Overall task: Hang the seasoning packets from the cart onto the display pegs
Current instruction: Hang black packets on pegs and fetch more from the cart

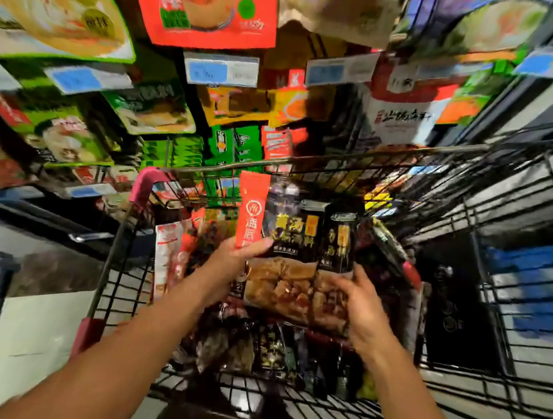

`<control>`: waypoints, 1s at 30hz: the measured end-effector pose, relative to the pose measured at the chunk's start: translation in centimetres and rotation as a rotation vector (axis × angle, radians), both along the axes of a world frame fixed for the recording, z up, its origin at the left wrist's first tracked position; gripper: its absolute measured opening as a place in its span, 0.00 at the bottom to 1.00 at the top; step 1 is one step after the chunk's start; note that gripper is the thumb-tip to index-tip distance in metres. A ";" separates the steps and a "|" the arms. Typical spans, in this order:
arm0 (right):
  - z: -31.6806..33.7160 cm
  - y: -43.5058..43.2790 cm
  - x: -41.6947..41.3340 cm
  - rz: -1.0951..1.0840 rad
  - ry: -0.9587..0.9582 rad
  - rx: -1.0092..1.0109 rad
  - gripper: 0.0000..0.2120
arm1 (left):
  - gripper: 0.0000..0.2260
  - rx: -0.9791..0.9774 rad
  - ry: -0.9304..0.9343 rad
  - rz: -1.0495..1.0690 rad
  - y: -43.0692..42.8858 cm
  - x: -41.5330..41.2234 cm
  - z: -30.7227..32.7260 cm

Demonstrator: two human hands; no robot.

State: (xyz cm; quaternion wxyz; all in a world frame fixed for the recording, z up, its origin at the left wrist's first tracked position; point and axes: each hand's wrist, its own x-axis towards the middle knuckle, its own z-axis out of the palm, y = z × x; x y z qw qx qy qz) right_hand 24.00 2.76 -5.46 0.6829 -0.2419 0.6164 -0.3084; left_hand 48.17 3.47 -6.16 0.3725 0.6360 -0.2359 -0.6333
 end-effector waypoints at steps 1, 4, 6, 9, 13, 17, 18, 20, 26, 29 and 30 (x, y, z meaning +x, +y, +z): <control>0.4 0.1 0.1 -0.036 -0.009 -0.001 0.34 | 0.13 0.000 0.029 -0.020 -0.4 -1.4 0.0; 0.9 0.2 -0.1 -0.110 -0.084 -0.008 0.38 | 0.15 0.017 0.087 -0.057 -0.9 -5.0 0.3; 1.4 0.5 -0.2 -0.057 -0.078 -0.021 0.45 | 0.29 0.015 0.079 -0.065 -1.1 -6.5 0.1; 0.6 0.9 -0.1 0.075 0.079 -0.124 0.40 | 0.28 -0.022 -0.022 -0.043 -1.3 -7.4 0.4; -1.1 1.3 0.3 0.155 0.189 -0.159 0.53 | 0.23 -0.047 -0.115 -0.048 -0.9 -6.6 0.7; -1.4 0.7 0.7 0.139 0.174 -0.119 0.31 | 0.18 -0.009 -0.056 0.044 -0.1 -1.6 -0.4; -1.8 0.5 0.6 0.129 0.163 -0.112 0.29 | 0.15 -0.006 -0.106 0.100 0.1 0.3 -1.1; -1.9 0.3 0.4 0.108 0.131 -0.089 0.22 | 0.13 0.062 -0.442 0.094 1.0 4.5 -2.4; -2.7 0.8 0.4 0.104 0.126 -0.056 0.18 | 0.44 0.336 -0.703 -0.185 6.1 13.2 -10.3; -2.8 1.2 0.7 0.140 0.157 -0.049 0.19 | 0.61 0.460 -0.739 -0.223 7.5 13.4 -13.4; -2.9 1.3 0.8 0.151 0.170 -0.058 0.19 | 0.66 0.469 -0.775 -0.220 7.9 13.3 -14.3</control>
